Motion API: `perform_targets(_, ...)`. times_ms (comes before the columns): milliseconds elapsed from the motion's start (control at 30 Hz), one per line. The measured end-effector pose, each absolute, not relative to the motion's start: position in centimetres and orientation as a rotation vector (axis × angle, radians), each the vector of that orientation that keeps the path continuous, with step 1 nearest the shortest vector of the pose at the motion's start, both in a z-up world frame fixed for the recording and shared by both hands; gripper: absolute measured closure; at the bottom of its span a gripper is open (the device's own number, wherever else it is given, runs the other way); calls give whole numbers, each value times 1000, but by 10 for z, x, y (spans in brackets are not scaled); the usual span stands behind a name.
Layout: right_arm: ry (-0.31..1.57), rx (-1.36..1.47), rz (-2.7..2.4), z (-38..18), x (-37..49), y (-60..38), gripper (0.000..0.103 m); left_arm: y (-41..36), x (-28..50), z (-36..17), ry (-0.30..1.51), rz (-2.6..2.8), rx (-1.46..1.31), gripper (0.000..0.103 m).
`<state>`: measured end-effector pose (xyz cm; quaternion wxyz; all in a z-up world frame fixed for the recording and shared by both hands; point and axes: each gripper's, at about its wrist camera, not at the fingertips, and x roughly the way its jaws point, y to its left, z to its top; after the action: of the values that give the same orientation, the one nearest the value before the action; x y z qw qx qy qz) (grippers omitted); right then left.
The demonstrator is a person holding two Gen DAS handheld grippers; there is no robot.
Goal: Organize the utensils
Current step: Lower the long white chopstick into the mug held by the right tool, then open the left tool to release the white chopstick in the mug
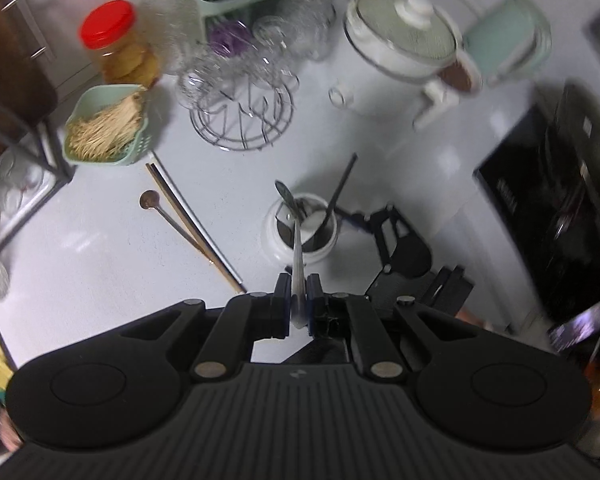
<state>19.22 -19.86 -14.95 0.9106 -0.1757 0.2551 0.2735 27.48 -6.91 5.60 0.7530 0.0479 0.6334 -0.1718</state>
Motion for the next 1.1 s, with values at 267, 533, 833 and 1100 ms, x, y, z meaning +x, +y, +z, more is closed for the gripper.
perform_targets(267, 534, -364, 537, -149, 191, -194, 18, -93, 287, 27, 1407, -398, 215, 94)
perform_targets(533, 529, -380, 531, -150, 191, -192, 18, -92, 295, 14, 1368, -455, 265, 94)
perform_targets(833, 541, -377, 528, -149, 193, -192, 18, -63, 296, 42, 1244, -436, 211, 84)
perform_targets(1100, 552, -363, 501, -149, 192, -188, 18, -31, 272, 75, 1016, -412, 171, 83)
